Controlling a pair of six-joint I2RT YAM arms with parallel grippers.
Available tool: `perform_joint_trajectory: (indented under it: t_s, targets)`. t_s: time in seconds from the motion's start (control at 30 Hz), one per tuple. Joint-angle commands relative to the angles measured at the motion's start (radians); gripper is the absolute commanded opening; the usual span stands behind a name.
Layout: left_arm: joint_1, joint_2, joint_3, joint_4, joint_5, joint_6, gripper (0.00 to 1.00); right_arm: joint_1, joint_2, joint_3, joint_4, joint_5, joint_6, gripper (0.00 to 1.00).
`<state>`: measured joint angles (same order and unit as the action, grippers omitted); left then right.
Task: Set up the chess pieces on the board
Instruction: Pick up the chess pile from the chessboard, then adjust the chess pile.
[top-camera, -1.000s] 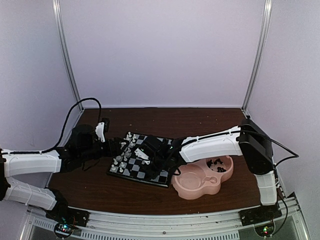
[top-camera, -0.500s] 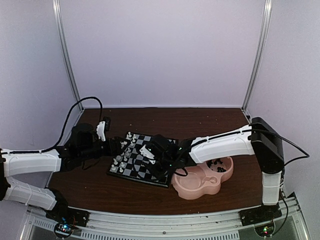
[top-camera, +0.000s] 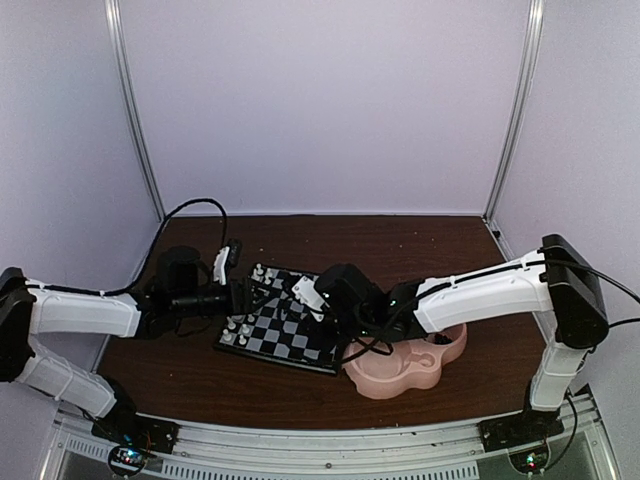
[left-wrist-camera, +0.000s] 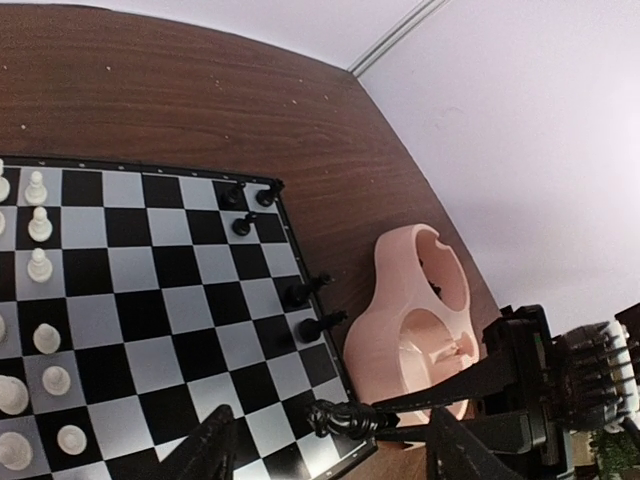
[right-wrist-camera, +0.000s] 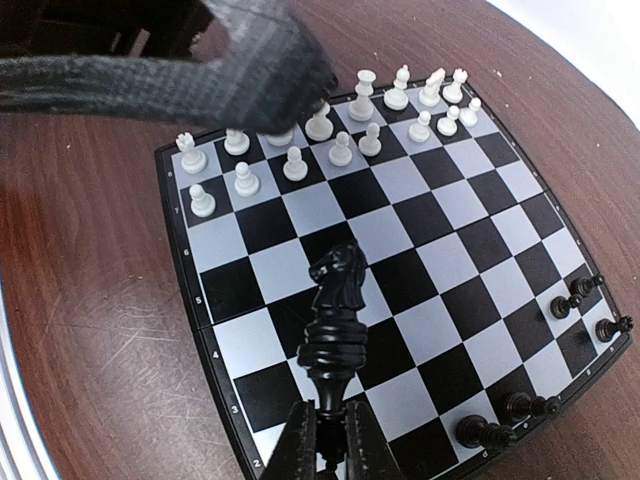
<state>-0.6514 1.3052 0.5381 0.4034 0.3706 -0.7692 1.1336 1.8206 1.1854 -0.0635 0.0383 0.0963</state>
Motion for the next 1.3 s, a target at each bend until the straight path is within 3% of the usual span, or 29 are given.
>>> perform_joint_trajectory:
  t_s: [0.0,0.27,0.73,0.9,1.0,1.2,1.27]
  targets:
    - [-0.001,0.038,0.04,0.118,0.108,-0.039,0.62,0.022,-0.043,-0.019,0.061,0.04,-0.031,0.0]
    - [-0.001,0.087,0.076,0.092,0.151,-0.057,0.62,0.041,-0.07,-0.047,0.109,0.085,-0.059,0.0]
    - [-0.013,0.189,0.114,0.14,0.243,-0.103,0.48,0.048,-0.09,-0.069,0.131,0.126,-0.07,0.0]
    - [-0.021,0.193,0.123,0.136,0.25,-0.096,0.36,0.048,-0.087,-0.065,0.128,0.144,-0.071,0.0]
    - [-0.022,0.19,0.123,0.133,0.25,-0.087,0.21,0.048,-0.082,-0.06,0.121,0.146,-0.069,0.0]
    - [-0.022,0.189,0.127,0.124,0.247,-0.077,0.15,0.048,-0.076,-0.052,0.114,0.155,-0.066,0.0]
    - [-0.022,0.186,0.129,0.117,0.247,-0.07,0.08,0.048,-0.075,-0.051,0.112,0.155,-0.064,0.0]
